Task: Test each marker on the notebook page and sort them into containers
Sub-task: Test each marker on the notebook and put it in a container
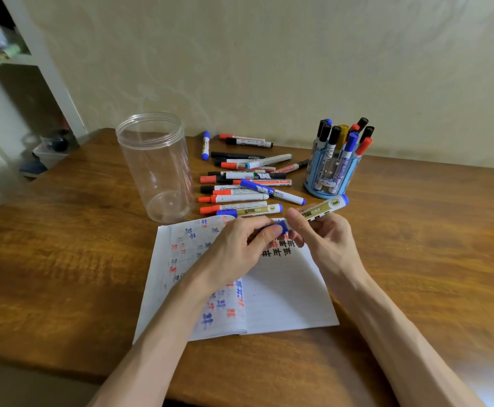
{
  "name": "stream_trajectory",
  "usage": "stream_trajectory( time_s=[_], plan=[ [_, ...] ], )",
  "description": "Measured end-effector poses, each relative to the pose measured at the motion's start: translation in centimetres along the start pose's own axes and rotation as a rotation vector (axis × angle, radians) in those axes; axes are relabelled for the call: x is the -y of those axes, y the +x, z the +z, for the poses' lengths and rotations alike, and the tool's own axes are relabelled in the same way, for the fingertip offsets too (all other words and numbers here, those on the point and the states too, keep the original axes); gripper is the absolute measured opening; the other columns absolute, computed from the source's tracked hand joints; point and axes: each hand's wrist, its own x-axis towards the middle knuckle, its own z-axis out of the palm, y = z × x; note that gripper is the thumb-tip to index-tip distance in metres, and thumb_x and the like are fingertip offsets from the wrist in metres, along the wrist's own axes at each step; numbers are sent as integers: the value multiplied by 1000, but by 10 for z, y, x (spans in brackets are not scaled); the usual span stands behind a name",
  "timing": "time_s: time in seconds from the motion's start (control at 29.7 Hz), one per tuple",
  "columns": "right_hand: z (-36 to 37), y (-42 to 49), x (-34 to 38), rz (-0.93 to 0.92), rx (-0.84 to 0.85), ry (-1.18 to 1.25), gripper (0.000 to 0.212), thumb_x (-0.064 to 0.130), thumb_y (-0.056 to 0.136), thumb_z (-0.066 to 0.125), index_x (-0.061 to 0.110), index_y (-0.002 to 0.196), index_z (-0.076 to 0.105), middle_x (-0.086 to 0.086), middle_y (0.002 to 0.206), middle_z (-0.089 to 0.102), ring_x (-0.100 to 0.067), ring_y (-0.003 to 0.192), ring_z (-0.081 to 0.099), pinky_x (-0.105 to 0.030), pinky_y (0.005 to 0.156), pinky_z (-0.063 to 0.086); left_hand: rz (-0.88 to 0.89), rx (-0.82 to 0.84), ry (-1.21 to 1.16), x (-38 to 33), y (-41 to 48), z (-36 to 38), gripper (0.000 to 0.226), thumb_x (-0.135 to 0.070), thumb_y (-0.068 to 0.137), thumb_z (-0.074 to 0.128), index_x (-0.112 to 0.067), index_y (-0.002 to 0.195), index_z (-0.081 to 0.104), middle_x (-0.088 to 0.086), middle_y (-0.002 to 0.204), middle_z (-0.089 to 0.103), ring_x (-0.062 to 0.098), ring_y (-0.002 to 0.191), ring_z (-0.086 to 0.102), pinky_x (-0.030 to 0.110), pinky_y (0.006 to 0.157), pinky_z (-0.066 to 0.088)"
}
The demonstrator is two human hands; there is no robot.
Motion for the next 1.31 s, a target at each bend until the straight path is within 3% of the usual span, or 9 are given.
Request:
stream_trajectory(
  time_s=[0.1, 0.24, 0.47, 0.64, 0.74, 0.87, 1.04, 1.18, 1.31],
  plan=[
    [0, -1, 1, -19, 24, 4, 24, 26, 103, 67, 12, 84, 71, 1, 68, 64, -11, 63, 55, -18, 60, 46, -11, 12, -23, -1, -1, -2, 24, -26, 107, 52, -16, 99, 73, -15, 85, 69, 5, 80, 64, 18, 69, 48],
    [-1, -1, 0, -40, 44, 3, 23, 24, 103, 66, 7, 90, 72, 2, 70, 66, -12, 65, 57, -19, 62, 47, -25, 30, -55, 3, -2, -3, 28, -30, 107, 52, -11, 108, 73, 4, 102, 72, 15, 95, 68, 32, 77, 59],
    [-3, -1, 0, -61, 61, -10, 20, 22, 103, 65, 5, 93, 70, 6, 72, 69, -8, 66, 60, -16, 63, 48, -52, 51, -155, 4, -3, -5, 32, -28, 106, 53, -4, 115, 71, 7, 116, 73, 20, 111, 69, 39, 93, 60],
    [-5, -1, -2, -83, 78, -19, 20, 20, 103, 64, 4, 94, 70, 2, 74, 67, -11, 67, 60, -18, 63, 48, -67, 83, -200, 3, -3, -6, 34, -29, 106, 52, -2, 114, 71, 6, 117, 73, 16, 110, 70, 31, 89, 59],
    [-7, -1, -4, -80, 76, -7, 19, 20, 103, 65, 3, 96, 70, 1, 76, 68, -12, 69, 61, -20, 65, 49, -97, 78, -183, 5, -2, -6, 35, -32, 105, 53, -5, 115, 71, 5, 117, 74, 16, 110, 70, 39, 92, 61],
    [4, -2, -9, 18, 5, 45, 14, 20, 102, 67, 7, 96, 71, 5, 71, 68, -10, 67, 60, -26, 66, 49, -21, 54, 25, 10, -4, -5, 27, -35, 106, 54, -17, 115, 72, 4, 105, 73, 22, 99, 68, 53, 83, 57],
    [17, -6, -12, 197, -144, 131, 32, 47, 92, 76, 22, 73, 75, -1, 63, 62, -13, 60, 51, -32, 63, 42, 39, -48, 236, 11, -7, -3, 20, -33, 102, 60, -21, 114, 71, -9, 95, 71, 10, 89, 66, 33, 76, 55],
    [11, 0, -9, 185, -142, 73, 35, 44, 92, 75, 17, 70, 73, -1, 61, 63, -15, 57, 54, -34, 63, 45, 7, 1, 192, 10, -8, -6, 25, -40, 105, 53, -23, 109, 71, -7, 90, 70, 12, 86, 66, 38, 73, 54],
    [-33, 13, -14, 233, -367, 193, 32, 37, 95, 75, 13, 73, 78, -5, 70, 61, -14, 62, 46, -33, 61, 35, -98, -94, 111, 23, -14, -36, 23, -42, 104, 52, -29, 102, 70, -14, 81, 69, 7, 75, 63, 31, 65, 50]
  ],
)
